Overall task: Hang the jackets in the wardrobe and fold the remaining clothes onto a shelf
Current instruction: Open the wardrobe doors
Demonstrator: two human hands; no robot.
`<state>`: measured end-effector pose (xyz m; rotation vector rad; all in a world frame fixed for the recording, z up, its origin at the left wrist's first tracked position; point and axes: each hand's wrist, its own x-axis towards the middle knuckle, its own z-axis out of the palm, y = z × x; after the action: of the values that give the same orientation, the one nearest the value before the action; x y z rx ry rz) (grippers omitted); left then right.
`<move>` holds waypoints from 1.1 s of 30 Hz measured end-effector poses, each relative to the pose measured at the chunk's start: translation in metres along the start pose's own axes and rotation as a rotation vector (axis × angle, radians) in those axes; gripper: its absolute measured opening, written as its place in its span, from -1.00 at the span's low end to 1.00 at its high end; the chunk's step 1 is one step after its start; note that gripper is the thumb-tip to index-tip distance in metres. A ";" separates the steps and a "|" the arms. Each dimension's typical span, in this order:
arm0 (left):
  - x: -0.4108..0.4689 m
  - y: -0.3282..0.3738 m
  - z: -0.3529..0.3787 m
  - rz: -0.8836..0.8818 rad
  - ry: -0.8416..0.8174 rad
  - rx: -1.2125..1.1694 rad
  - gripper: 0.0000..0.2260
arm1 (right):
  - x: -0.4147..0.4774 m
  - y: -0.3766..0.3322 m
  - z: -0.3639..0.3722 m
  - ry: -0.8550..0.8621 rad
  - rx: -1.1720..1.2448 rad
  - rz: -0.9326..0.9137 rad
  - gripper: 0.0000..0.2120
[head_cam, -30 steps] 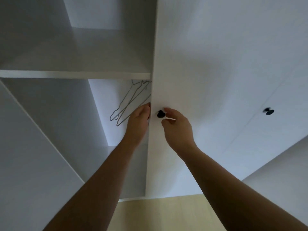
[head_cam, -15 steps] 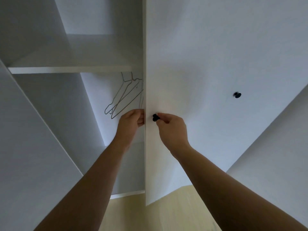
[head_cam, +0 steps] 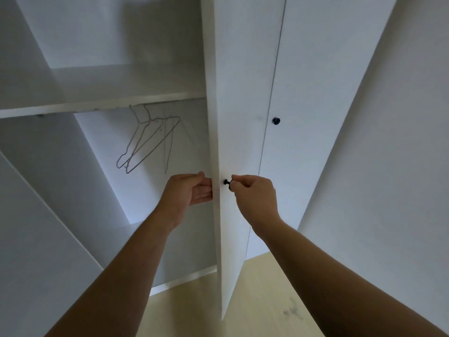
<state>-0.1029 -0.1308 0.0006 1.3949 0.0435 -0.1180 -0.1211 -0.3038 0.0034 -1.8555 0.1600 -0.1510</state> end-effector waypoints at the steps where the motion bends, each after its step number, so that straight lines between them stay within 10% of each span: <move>1: -0.003 0.000 0.010 -0.006 -0.038 0.011 -0.71 | -0.003 0.003 -0.011 0.019 0.003 0.005 -0.73; 12: 0.007 -0.018 0.107 -0.138 -0.405 0.024 -0.66 | -0.015 0.033 -0.105 0.229 0.102 0.104 -0.68; 33: 0.071 -0.037 0.246 -0.273 -0.520 -0.087 -0.59 | -0.002 0.056 -0.206 0.407 0.113 0.187 -0.53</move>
<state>-0.0457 -0.3829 0.0003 1.2301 -0.1921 -0.6939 -0.1627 -0.5127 0.0086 -1.6687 0.5923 -0.3984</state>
